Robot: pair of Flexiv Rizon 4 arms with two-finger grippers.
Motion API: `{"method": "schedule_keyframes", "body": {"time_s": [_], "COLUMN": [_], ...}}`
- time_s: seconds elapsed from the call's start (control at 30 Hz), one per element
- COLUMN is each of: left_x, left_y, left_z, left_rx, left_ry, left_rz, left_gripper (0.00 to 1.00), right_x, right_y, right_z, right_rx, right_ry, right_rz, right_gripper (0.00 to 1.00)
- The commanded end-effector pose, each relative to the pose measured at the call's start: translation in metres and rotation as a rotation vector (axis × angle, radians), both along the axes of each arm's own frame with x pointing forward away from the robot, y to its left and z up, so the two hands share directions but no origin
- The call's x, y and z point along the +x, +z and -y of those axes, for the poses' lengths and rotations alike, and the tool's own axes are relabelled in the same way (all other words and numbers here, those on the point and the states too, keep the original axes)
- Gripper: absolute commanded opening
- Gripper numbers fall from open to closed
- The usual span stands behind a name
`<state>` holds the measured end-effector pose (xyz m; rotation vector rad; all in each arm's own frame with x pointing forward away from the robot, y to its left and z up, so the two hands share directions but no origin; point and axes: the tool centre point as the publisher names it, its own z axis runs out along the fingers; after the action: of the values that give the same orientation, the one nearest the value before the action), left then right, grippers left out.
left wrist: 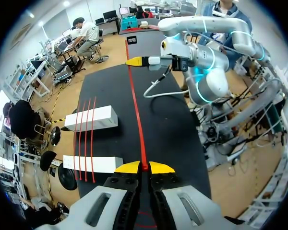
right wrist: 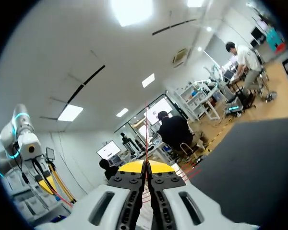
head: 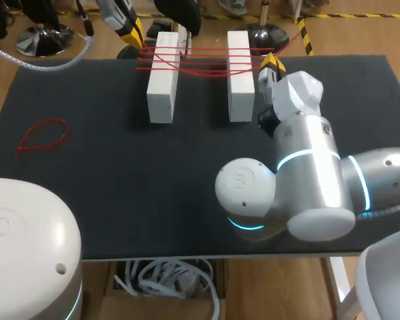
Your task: Grab the tape and strap the tape.
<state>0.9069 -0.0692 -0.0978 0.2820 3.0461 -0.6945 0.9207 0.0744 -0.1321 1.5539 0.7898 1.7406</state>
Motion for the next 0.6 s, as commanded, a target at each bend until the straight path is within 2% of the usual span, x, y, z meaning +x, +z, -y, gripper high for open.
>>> {"method": "schedule_keyframes", "body": {"time_s": [0.03,0.17,0.2,0.33,0.37,0.43,0.6], "left_x": [0.0,0.0,0.0,0.0,0.0,0.0,0.0], "left_y": [0.001,0.001,0.001,0.001,0.001,0.001,0.001], "left_z": [0.0,0.0,0.0,0.0,0.0,0.0,0.0], "left_rx": [0.005,0.005,0.005,0.005,0.005,0.005,0.005], "left_ry": [0.001,0.001,0.001,0.001,0.001,0.001,0.001], "left_rz": [-0.001,-0.001,-0.001,-0.001,-0.001,-0.001,-0.001], "left_gripper": [0.0,0.0,0.0,0.0,0.0,0.0,0.0], "right_x": [0.0,-0.002,-0.002,-0.003,-0.003,-0.002,-0.004], "right_y": [0.034,0.043,0.046,0.055,0.057,0.062,0.07], "right_z": [-0.013,-0.02,-0.023,-0.03,-0.031,-0.035,-0.041], "right_rx": [-0.189,-0.386,-0.465,-0.664,-0.729,-0.801,-1.018], "right_ry": [-0.076,-0.109,-0.122,-0.153,-0.158,-0.18,-0.234], "right_rz": [-0.103,-0.163,-0.179,-0.204,-0.233,-0.207,-0.217], "right_gripper": [0.0,0.0,0.0,0.0,0.0,0.0,0.0]}}
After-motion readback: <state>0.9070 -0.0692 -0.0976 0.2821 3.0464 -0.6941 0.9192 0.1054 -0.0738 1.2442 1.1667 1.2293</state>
